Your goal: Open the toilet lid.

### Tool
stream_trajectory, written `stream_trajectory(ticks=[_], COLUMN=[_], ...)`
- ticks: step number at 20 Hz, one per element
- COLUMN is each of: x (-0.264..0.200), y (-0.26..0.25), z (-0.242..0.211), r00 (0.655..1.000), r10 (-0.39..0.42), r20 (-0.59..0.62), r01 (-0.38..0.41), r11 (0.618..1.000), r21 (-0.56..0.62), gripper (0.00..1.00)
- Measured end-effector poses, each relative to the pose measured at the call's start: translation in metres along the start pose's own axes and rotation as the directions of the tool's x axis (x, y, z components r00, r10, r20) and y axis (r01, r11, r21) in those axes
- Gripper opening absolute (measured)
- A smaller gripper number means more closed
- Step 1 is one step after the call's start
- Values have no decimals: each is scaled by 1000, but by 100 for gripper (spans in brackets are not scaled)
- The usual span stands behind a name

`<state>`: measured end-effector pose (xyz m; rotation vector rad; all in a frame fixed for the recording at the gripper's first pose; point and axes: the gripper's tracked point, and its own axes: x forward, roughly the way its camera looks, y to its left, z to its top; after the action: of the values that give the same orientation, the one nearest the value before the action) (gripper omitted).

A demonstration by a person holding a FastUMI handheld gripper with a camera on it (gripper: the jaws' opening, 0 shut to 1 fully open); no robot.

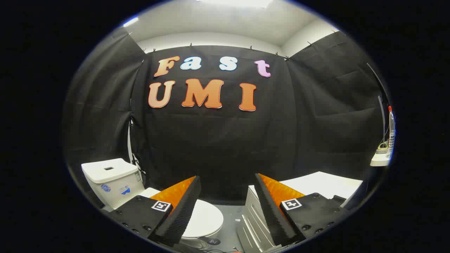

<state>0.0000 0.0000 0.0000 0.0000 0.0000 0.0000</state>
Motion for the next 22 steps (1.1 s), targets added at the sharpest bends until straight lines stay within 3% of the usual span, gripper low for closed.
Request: stream_trajectory(ticks=[22], x=[3], y=[-1], z=[-5], r00=[1000], r10=[5], r20=[-14], r01=[-6], r11=[1000], r21=[-10], gripper=[98])
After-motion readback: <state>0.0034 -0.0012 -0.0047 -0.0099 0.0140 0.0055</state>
